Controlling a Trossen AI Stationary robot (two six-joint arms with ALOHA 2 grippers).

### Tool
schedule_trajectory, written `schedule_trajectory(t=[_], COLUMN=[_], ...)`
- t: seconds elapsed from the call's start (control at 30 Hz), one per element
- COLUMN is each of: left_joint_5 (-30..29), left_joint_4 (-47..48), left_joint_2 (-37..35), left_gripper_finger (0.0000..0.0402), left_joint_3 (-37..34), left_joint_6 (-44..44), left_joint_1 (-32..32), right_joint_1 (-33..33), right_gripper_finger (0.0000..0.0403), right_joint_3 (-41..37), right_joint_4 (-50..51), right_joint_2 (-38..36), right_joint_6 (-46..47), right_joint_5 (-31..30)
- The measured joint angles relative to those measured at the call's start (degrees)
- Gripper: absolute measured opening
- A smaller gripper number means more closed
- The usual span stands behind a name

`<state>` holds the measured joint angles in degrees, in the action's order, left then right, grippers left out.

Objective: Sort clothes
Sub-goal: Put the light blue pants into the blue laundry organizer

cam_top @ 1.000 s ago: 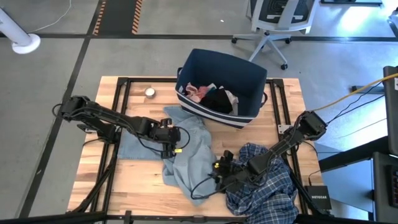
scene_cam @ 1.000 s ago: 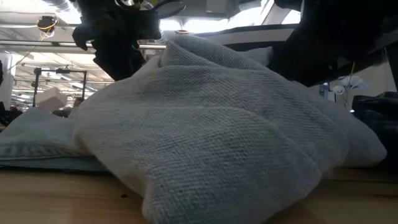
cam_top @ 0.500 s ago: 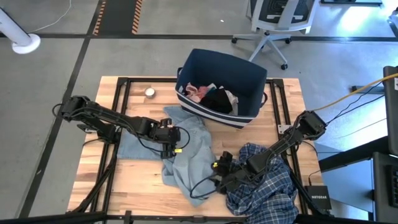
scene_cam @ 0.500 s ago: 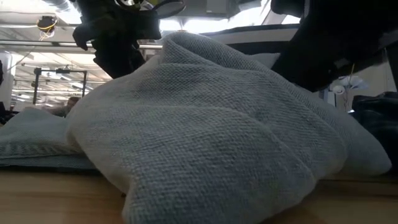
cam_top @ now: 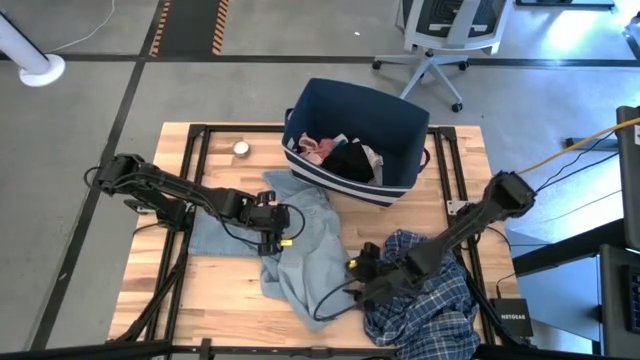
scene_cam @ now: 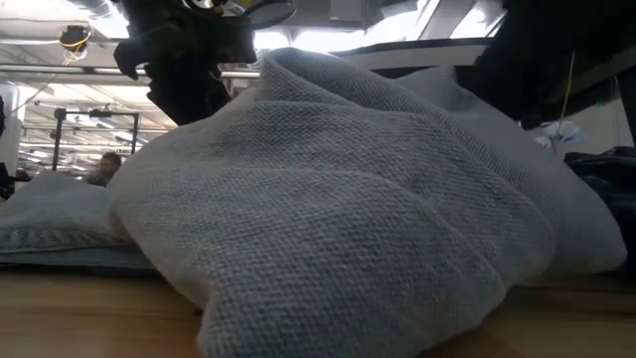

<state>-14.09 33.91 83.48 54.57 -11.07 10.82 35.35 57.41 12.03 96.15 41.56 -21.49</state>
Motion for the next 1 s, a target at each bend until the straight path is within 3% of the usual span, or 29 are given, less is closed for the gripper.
schedule_trajectory(t=[0.27,0.4,0.67,1.0], left_joint_5=[0.0,0.1,0.4,0.5], left_joint_4=[0.1,0.1,0.0,-0.1], left_joint_2=[0.0,0.0,0.0,0.0], left_gripper_finger=[0.0158,0.0158,0.0158,0.0158], left_joint_3=[0.0,0.0,0.0,0.0], left_joint_6=[0.0,-0.5,-0.6,-0.7], left_joint_1=[0.0,0.0,0.4,1.3], right_joint_1=[1.0,0.1,-0.2,-0.1], right_gripper_finger=[0.0351,0.0351,0.0351,0.0351], right_joint_3=[0.1,0.0,0.0,0.0], right_joint_4=[11.3,8.9,-9.0,-7.2], right_joint_2=[-3.7,-0.4,4.7,3.2], right_joint_6=[5.8,6.0,-3.8,-2.5], right_joint_5=[-6.0,-6.3,0.1,5.2])
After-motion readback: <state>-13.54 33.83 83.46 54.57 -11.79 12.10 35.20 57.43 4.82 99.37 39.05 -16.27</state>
